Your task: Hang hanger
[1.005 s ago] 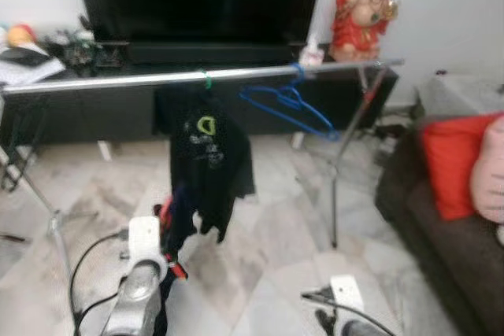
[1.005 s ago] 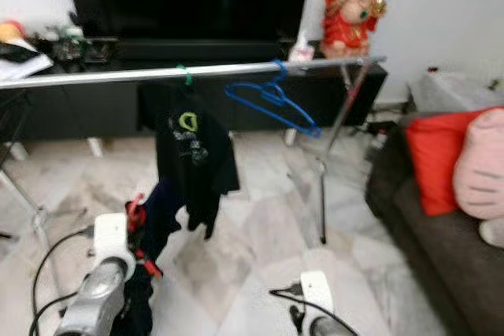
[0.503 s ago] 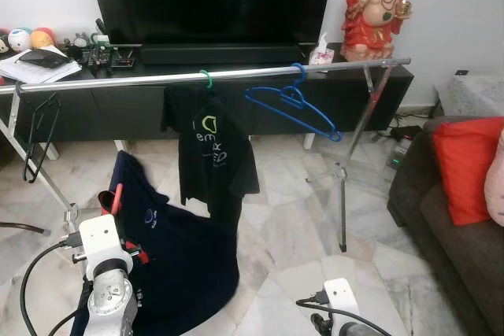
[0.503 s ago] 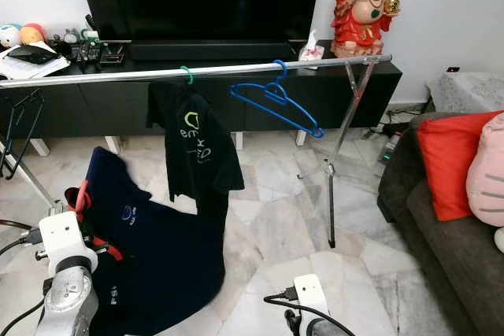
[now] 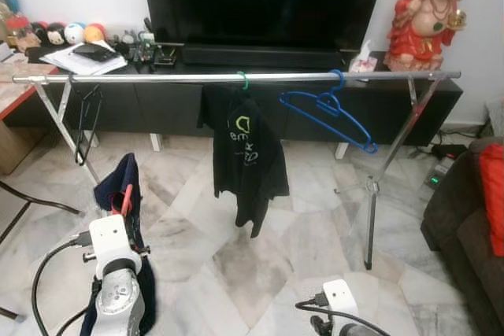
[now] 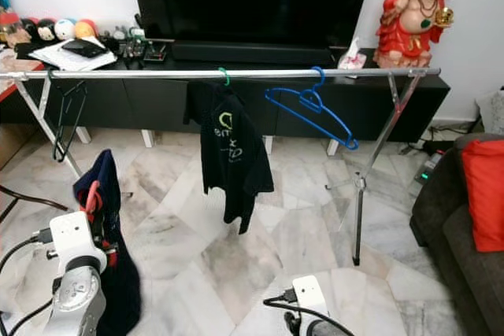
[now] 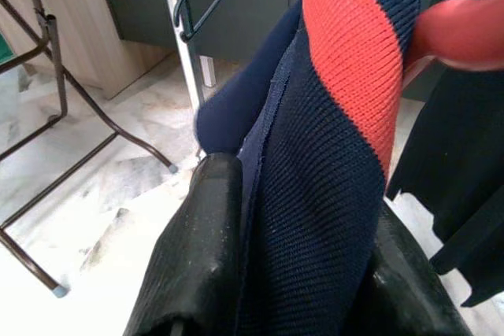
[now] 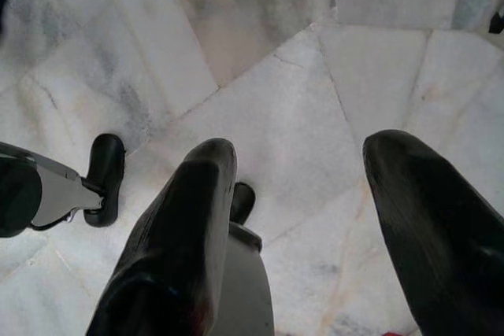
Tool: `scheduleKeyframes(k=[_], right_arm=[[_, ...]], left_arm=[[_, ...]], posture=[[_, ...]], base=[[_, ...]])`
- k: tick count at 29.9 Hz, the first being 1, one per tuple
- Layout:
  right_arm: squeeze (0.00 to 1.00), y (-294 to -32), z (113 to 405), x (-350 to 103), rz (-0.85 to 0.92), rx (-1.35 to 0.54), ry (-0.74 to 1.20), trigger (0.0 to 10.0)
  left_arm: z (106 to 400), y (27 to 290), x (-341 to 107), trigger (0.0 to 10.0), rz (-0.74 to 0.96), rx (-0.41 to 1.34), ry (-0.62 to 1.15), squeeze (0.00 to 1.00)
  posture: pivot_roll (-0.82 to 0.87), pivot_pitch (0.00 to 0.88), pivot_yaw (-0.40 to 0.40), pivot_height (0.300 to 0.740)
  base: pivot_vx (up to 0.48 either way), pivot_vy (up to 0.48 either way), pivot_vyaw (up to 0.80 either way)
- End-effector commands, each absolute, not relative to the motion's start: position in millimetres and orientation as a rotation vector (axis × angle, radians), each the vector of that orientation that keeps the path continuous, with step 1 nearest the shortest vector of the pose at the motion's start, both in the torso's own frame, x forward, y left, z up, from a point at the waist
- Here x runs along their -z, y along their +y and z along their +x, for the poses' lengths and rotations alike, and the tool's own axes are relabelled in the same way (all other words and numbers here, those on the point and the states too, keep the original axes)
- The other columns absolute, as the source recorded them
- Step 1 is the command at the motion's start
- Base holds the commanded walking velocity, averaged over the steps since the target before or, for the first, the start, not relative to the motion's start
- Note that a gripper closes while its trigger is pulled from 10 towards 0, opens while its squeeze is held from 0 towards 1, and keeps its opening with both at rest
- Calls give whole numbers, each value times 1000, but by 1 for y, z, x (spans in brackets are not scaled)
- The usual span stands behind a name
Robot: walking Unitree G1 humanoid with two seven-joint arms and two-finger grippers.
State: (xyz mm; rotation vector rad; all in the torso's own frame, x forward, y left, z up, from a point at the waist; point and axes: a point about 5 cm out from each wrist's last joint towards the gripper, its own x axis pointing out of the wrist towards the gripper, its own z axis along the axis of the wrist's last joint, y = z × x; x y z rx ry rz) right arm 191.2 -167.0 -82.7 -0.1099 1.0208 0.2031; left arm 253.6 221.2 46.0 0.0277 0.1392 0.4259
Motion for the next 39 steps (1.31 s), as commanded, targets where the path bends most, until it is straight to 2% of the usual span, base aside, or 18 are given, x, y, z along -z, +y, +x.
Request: scheduleKeyframes(k=[1,10,26,35,39], right_arm=[[0,-167,195,81,-126,-215,1010,10000],[0,-166,196,80,-118,-218,1005,10000],[0,-166,197,80,-111,-209,1007,10000],[0,-167,198,79,-118,-211,1004,10000],[0,-167,198,79,-122,-215,1003,10000]], left_arm=[[262,219,-60,10000,28,-407,76,0],[264,221,-62,10000,28,-406,70,0],[267,216,-61,10000,21,-366,81,0],[257,212,-69,10000,56,-341,-13,0],[248,207,-75,10000,84,-300,-81,0]], posture=[[-16,0,-47,740],[-17,0,-44,740],[-14,0,-48,740],[-14,0,-52,740],[-13,0,-57,740]], base=[[480,0,0],[480,0,608],[480,0,0],[468,0,0],[64,0,0]])
